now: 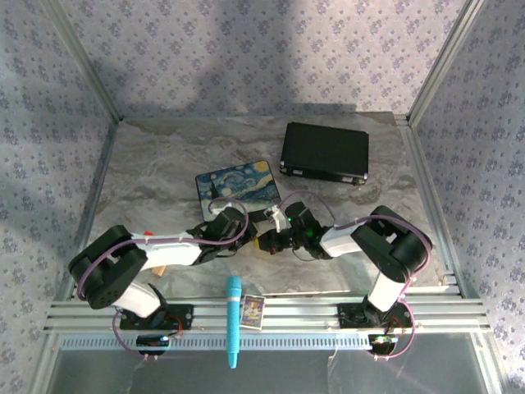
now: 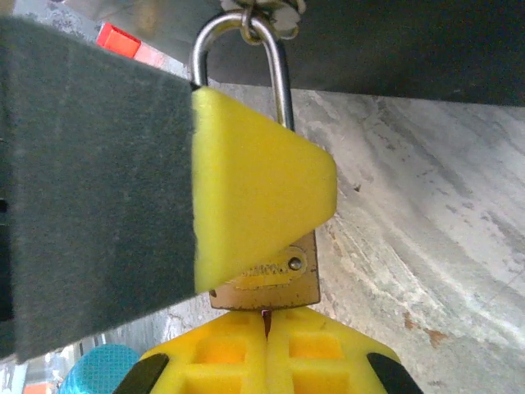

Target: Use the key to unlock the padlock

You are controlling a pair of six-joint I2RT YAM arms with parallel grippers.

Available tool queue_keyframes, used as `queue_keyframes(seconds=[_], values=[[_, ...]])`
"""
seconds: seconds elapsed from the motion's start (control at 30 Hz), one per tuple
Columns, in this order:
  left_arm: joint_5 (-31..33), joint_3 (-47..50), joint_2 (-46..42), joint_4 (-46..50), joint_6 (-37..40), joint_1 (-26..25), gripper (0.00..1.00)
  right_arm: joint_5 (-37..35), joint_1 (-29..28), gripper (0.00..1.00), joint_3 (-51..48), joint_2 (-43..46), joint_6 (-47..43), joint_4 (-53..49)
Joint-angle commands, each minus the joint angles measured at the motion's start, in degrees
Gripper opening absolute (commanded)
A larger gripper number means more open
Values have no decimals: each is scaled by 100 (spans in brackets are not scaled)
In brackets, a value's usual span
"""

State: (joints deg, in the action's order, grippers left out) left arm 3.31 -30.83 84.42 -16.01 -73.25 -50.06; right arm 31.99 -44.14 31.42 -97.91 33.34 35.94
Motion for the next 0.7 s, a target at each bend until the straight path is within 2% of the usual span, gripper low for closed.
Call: queue_keyframes(seconds=[0.0,0.13,0.3,0.43,0.5,0.57,0.67], values=[[-432,-30,84,215,-419,-175,0,47,-221,4,45,-105,381,449],[-222,-81,-79,655,-348,-171,0,39,-181,4,-73,-97,596,719],[-271,11,-155,539,-400,-174,4,422,-17,4,-189,-303,1149,1572],[-283,78,-181,497,-465,-170,0,513,112,4,-258,-379,1337,1774],[-330,169,-258,383,-512,-146,0,494,226,9,-343,-349,1315,1688],[-423,208,-349,349,-523,-114,0,307,317,20,-408,-217,1143,1299],[-630,294,-412,154,-581,-55,0,12,328,25,-432,25,857,680]])
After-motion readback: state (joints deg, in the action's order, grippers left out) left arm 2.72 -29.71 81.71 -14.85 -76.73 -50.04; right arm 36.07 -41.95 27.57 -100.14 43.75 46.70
